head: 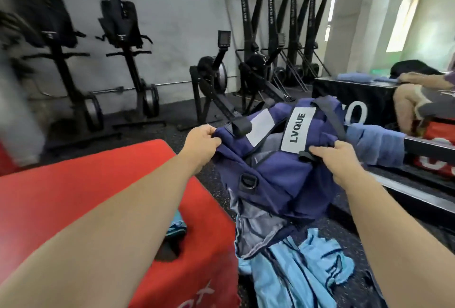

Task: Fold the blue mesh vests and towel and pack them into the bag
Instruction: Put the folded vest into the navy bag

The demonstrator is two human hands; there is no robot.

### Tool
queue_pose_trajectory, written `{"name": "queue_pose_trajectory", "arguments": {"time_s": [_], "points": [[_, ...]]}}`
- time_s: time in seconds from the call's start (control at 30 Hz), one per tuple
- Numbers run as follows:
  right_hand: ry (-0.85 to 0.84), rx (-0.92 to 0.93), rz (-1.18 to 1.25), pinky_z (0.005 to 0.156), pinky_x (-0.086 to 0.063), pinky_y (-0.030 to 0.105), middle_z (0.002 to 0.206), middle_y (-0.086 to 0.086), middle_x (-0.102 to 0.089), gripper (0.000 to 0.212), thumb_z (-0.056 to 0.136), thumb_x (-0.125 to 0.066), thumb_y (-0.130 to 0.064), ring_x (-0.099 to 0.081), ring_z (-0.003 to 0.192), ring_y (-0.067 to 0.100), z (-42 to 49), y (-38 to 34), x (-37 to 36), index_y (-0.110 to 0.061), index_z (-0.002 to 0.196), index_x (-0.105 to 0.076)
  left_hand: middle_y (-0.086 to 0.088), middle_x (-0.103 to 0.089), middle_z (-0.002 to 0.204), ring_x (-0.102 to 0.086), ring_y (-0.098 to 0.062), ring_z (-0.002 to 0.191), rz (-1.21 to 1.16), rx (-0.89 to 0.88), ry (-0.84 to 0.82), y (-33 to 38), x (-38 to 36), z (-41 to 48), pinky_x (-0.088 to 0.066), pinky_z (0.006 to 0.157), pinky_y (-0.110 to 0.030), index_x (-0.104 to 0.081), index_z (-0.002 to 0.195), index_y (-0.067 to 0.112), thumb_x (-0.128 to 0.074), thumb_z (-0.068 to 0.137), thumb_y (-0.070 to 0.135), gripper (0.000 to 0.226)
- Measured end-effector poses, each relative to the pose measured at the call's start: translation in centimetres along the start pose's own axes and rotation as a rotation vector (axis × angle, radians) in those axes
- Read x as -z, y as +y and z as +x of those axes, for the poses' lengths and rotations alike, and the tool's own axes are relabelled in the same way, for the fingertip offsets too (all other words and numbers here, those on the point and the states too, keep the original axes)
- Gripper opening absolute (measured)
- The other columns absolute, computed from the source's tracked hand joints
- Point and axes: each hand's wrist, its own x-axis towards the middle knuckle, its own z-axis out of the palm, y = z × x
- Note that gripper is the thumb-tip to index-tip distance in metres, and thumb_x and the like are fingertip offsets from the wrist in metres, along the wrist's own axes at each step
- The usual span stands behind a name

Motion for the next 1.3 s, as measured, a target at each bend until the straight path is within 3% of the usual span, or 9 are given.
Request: {"name": "queue_pose_trajectory", "arguments": {"time_s": [0.13, 0.27, 0.37, 0.5, 0.73, 0.87, 1.07, 1.2, 1.3], "points": [[-0.126, 0.046, 0.033, 0.087, -0.051, 0.046, 0.109, 0.023, -0.066, 0.023, 0.083, -0.072, 0.0, -0.063, 0.097, 0.03, -2.6, -4.1, -8.0, -0.012, 0.075, -0.054, 0.0, -0.051, 0.063, -0.042, -0.013, 0.06, 0.056, -0.004, 0.156, -0.3, 9.9, -1.4, -0.035, 0.056, -0.024, -0.06, 0.081, 0.014, -0.055, 0.086, -0.007, 0.022], [-0.285, 0.083, 0.045, 0.093, -0.05, 0.047, 0.116, 0.02, -0.065, 0.02, 0.084, -0.071, -0.002, -0.062, 0.106, 0.032, -6.5, -8.0, -15.6, 0.0, 0.101, -0.061, -0.004, -0.052, 0.067, -0.046, -0.019, 0.064, 0.058, 0.042, 0.277, -1.3, 19.3, -4.0, -0.04, 0.057, -0.026, -0.056, 0.073, 0.02, -0.054, 0.087, -0.006, 0.03], [-0.396, 0.115, 0.042, 0.09, -0.049, 0.043, 0.115, 0.016, -0.064, 0.016, 0.085, -0.069, -0.001, -0.059, 0.1, 0.027, -10.3, -10.9, -20.6, -0.011, 0.086, -0.056, -0.003, -0.054, 0.07, -0.047, -0.015, 0.063, 0.08, 0.052, 0.372, -1.6, 25.7, -6.9, -0.039, 0.053, -0.025, -0.057, 0.077, 0.018, -0.054, 0.09, -0.004, 0.026], [-0.525, 0.142, 0.075, 0.09, -0.047, 0.037, 0.119, 0.012, -0.063, 0.032, 0.085, -0.07, -0.002, -0.059, 0.107, 0.027, -16.2, -12.1, -27.1, -0.006, 0.113, -0.057, -0.003, -0.056, 0.072, -0.048, -0.016, 0.065, 0.178, 0.079, 0.514, -3.1, 33.3, -11.8, -0.042, 0.059, -0.026, -0.06, 0.087, 0.014, -0.054, 0.09, -0.003, 0.018], [-0.736, 0.088, 0.051, 0.077, -0.04, 0.031, 0.111, 0.013, -0.062, 0.035, 0.085, -0.07, -0.005, -0.056, 0.099, 0.024, -26.7, -8.2, -38.1, -0.001, 0.117, -0.058, -0.013, -0.059, 0.085, -0.051, -0.021, 0.082, 0.298, 0.222, 0.697, -9.4, 42.6, -21.0, -0.04, 0.072, -0.03, -0.062, 0.09, 0.01, -0.055, 0.087, -0.007, 0.019], [-0.819, 0.045, -0.031, 0.06, -0.035, 0.03, 0.082, 0.008, -0.056, 0.015, 0.085, -0.07, -0.003, -0.05, 0.079, 0.02, -31.1, -3.8, -42.4, -0.005, 0.08, -0.055, -0.008, -0.057, 0.075, -0.049, -0.021, 0.071, 0.3, 0.324, 0.773, -13.8, 44.2, -25.7, -0.041, 0.066, -0.03, -0.061, 0.081, 0.007, -0.052, 0.085, -0.009, 0.019], [-0.914, -0.135, -0.232, 0.074, -0.037, 0.028, 0.104, 0.011, -0.057, 0.032, 0.085, -0.071, -0.006, -0.051, 0.09, 0.022, -33.8, 3.7, -45.8, -0.004, 0.112, -0.054, -0.008, -0.052, 0.065, -0.05, -0.027, 0.07, 0.523, 0.63, 0.683, -21.6, 44.0, -29.4, -0.029, 0.051, -0.031, -0.052, 0.068, 0.006, -0.051, 0.08, -0.008, 0.018], [-0.907, -0.281, -0.389, 0.075, -0.037, 0.029, 0.082, 0.009, -0.053, 0.024, 0.085, -0.067, 0.0, -0.049, 0.082, 0.023, -32.5, 5.3, -45.8, -0.004, 0.099, -0.049, -0.006, -0.044, 0.061, -0.042, -0.021, 0.054, 0.624, 0.926, 0.383, -22.9, 43.7, -28.3, -0.028, 0.043, -0.022, -0.045, 0.062, 0.007, -0.057, 0.08, 0.005, 0.022], [-0.856, -0.285, -0.511, 0.062, -0.039, 0.028, 0.074, 0.011, -0.053, 0.022, 0.08, -0.068, -0.001, -0.05, 0.065, 0.022, -31.6, 6.2, -45.6, 0.003, 0.098, -0.056, -0.004, -0.05, 0.07, -0.051, -0.021, 0.064, 0.712, 1.002, 0.276, -21.7, 43.5, -26.0, -0.039, 0.056, -0.021, -0.054, 0.076, 0.01, -0.058, 0.074, 0.025, 0.015]]}}
